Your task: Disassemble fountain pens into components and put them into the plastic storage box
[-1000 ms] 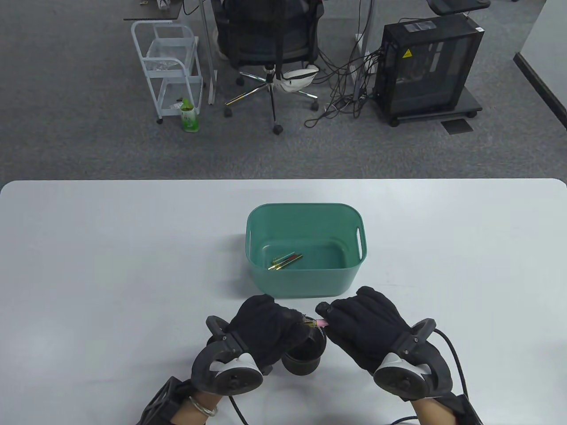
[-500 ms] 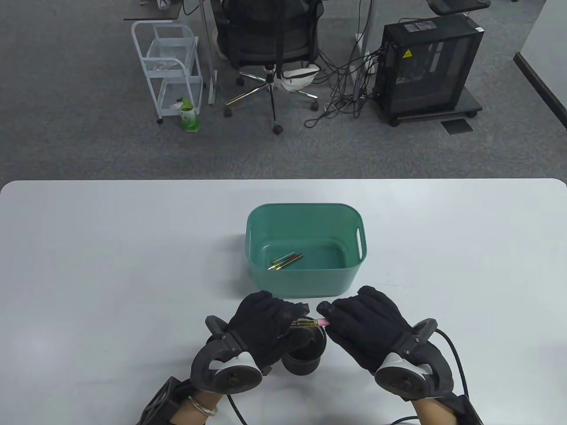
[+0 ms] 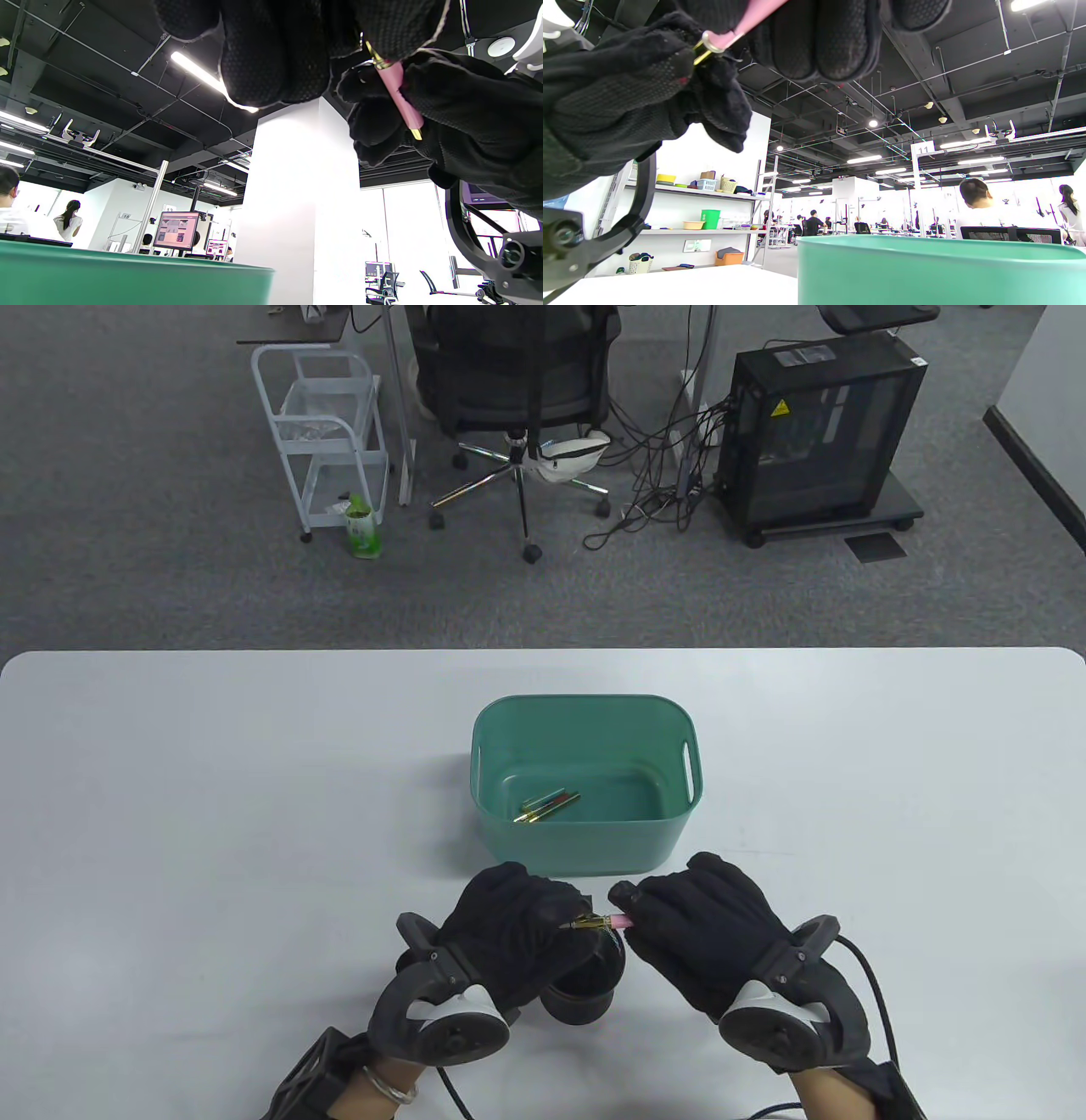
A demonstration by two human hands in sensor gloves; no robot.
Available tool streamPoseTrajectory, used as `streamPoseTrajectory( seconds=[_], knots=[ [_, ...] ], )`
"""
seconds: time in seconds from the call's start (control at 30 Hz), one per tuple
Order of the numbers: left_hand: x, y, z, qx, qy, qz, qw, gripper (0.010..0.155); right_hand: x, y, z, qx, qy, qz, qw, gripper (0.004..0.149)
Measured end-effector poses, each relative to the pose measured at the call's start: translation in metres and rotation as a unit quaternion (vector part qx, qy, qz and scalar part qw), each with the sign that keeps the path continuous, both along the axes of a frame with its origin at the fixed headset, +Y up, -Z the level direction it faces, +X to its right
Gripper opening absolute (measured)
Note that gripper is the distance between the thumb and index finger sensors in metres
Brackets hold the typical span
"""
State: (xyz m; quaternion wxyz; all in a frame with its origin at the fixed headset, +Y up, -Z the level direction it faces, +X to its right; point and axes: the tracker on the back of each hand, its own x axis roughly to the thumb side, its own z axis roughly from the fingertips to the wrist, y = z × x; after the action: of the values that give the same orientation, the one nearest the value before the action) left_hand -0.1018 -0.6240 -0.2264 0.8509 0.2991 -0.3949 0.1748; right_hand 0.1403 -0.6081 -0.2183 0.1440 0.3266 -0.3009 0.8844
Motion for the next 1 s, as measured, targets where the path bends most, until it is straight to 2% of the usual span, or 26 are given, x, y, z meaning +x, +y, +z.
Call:
streamPoseTrajectory(
  seconds=[0.33,1.0],
  knots=[
    [-0.0004,-0.0001,-0.0009,-0.007,-0.008,0.001,1.0,0.044,-0.0008,-0.0004,0.0,-0.001,0.002,0.001,1.0,0.045],
    [-0.0039,0.0006,-0.0041,-0.013,-0.019,0.021,0.999,0.054,-0.0031,-0.0017,0.0007,-0.003,0.007,0.003,1.0,0.045]
  ],
)
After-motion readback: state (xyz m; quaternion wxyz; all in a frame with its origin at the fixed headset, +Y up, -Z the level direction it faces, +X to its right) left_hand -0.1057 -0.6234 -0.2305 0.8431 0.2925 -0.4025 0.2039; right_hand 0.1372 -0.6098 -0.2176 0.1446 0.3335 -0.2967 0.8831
